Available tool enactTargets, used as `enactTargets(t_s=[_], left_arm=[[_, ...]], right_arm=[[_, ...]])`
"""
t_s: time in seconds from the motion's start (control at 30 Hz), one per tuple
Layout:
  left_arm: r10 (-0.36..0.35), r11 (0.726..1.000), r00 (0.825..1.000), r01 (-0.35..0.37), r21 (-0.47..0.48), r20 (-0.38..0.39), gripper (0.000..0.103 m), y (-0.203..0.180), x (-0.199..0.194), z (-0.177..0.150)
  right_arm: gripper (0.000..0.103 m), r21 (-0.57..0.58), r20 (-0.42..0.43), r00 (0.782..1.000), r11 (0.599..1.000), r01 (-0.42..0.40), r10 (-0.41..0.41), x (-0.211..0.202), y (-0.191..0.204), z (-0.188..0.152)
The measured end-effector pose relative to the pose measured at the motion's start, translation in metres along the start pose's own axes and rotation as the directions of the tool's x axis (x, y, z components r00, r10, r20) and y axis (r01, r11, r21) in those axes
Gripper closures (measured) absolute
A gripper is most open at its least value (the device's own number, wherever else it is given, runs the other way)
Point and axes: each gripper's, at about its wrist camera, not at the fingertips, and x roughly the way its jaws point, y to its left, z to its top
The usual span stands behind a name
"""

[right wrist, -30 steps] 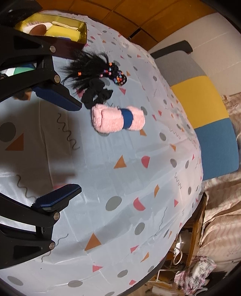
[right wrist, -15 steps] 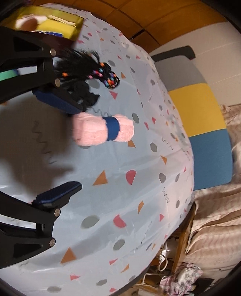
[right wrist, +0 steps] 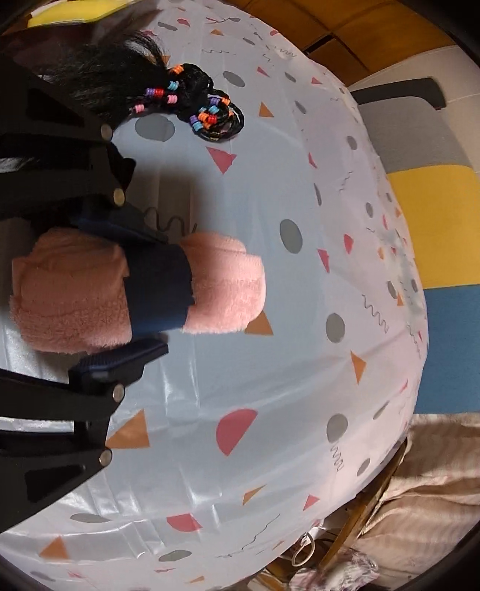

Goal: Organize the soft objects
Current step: 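Grasp the pink rolled towel with the right tool while the left tool holds the green bottle, then lower the green-capped bottle into the gold tray and open the left tool while the right tool carries the towel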

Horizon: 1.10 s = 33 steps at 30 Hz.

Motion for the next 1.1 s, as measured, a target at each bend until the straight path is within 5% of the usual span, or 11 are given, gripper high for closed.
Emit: enactTargets(t_s=[0.47,0.6,0.77,1.1], left_arm=[[0.005,1.000,1.000,-0.005,0.005,-0.001,0.049,-0.002,0.001,-0.001],[0.009,1.000,1.000,-0.009,0.007,-0.004,0.049,-0.002,0.000,-0.001],[0.008,1.000,1.000,-0.008,0.003,-0.005,0.050,0.000,-0.001,0.001],[-0.023,1.000,1.000,0.022,-0.017,-0.020,0.051,-0.008,-0.024,-0.001]], right_arm=[[0.064,0.236,-0.038,0.987,0.961,-0.141,0.154,-0.069,-0.069,-0.085],[0.064,0.153,-0.011,0.985,0.973,-0.170,0.174,-0.103,-0.060,-0.113],[0.064,-0.028,0.068,0.994,0.996,-0.080,0.082,-0.120,-0.046,-0.125],[0.064,0.076,0.117,0.984,0.987,-0.143,0.133,-0.127,-0.064,-0.112]])
